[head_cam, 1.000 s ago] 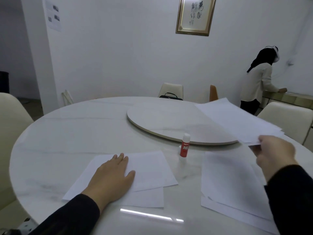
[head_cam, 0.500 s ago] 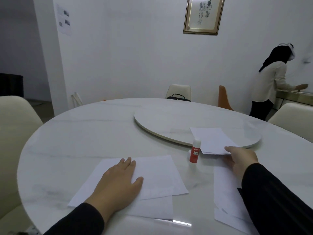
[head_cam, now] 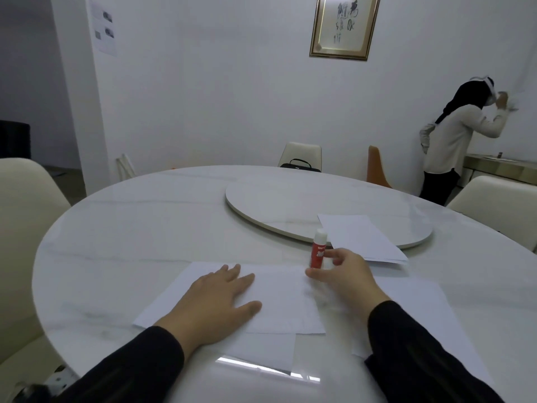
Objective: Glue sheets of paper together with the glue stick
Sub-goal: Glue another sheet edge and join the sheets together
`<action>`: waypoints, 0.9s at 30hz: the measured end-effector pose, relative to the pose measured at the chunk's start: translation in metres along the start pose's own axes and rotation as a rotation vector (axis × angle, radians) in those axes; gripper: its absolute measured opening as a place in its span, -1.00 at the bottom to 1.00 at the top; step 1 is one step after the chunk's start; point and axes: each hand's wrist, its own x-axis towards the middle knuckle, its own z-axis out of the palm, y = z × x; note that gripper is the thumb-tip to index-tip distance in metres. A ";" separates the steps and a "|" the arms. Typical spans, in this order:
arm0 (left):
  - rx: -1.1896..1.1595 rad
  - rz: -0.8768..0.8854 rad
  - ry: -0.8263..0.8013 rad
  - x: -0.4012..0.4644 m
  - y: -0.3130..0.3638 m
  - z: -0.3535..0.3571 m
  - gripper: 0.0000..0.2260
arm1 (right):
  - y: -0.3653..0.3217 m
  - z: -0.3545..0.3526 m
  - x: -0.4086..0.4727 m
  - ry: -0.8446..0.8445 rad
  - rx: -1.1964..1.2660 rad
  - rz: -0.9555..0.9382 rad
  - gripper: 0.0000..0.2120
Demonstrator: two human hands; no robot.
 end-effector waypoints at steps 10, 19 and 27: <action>0.048 0.048 -0.083 0.006 0.012 -0.016 -0.41 | 0.000 0.019 0.012 0.133 0.024 -0.178 -0.80; -0.013 0.136 -0.052 0.027 0.060 0.004 -0.48 | -0.004 -0.020 -0.002 0.108 0.775 -0.178 -0.86; 0.101 0.174 -0.113 0.033 0.054 0.027 -0.50 | -0.002 0.002 -0.007 0.029 0.096 -0.356 -0.99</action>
